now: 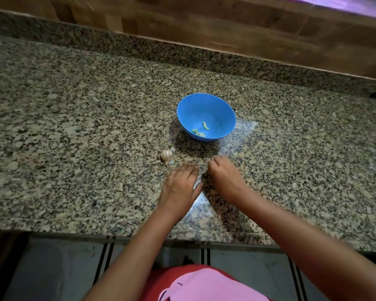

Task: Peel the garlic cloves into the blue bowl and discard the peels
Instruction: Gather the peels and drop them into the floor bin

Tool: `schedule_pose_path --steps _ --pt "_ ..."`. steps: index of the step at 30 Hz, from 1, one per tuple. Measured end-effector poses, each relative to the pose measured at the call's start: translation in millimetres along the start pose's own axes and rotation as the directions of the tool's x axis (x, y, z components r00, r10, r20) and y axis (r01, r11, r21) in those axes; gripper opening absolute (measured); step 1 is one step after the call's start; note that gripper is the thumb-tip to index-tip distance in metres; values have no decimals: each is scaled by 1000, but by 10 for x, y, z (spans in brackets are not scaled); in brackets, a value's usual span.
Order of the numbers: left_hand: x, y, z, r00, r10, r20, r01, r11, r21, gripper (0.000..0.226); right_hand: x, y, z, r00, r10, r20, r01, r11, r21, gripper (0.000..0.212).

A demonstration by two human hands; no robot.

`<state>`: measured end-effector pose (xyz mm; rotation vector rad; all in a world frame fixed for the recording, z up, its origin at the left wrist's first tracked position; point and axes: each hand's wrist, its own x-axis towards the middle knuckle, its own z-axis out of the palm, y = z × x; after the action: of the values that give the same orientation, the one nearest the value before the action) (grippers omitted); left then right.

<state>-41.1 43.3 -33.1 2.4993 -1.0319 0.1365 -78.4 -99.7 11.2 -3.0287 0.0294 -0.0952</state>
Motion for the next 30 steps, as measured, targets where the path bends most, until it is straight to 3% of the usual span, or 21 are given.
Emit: schedule_pose_path --steps 2,8,11,14,18,20,21,23,25,26,28,30 --pt "2 3 -17 1000 -8 0 8 1000 -23 38 -74 -6 64 986 -22 -162 25 1000 12 20" --pt "82 113 -54 999 -44 -20 40 984 -174 32 -110 5 147 951 -81 -297 81 997 -14 16" --pt "110 123 -59 997 -71 19 74 978 -197 36 -62 36 98 950 -211 -233 187 975 -120 10" --pt "78 72 -34 998 -55 32 59 987 -149 37 -40 12 102 972 -114 -204 106 993 -49 2" --pt "41 73 -10 998 -26 56 32 993 -112 40 -72 30 124 994 -77 -73 81 995 51 13" --pt "62 69 -29 998 -43 52 51 984 -169 38 -57 31 53 998 67 -5 -65 977 204 4" --pt "84 71 -43 996 -71 50 81 969 -233 37 -52 20 25 982 188 8 -180 922 344 7" --pt "137 97 -110 986 -143 84 165 898 -408 32 -74 -70 -27 907 405 113 -372 648 665 13" --pt "191 120 -181 974 -186 129 226 804 -549 24 -134 -172 -70 852 478 214 -392 310 866 13" --pt "215 124 -208 969 -196 150 247 771 -587 20 -158 -199 -88 835 495 239 -376 197 905 12" --pt "240 111 -250 971 -183 153 238 768 -594 18 -188 -229 -152 806 532 260 -342 59 938 7" --pt "236 109 -285 978 -159 136 209 766 -608 19 -182 -207 -219 800 541 258 -309 3 951 9"
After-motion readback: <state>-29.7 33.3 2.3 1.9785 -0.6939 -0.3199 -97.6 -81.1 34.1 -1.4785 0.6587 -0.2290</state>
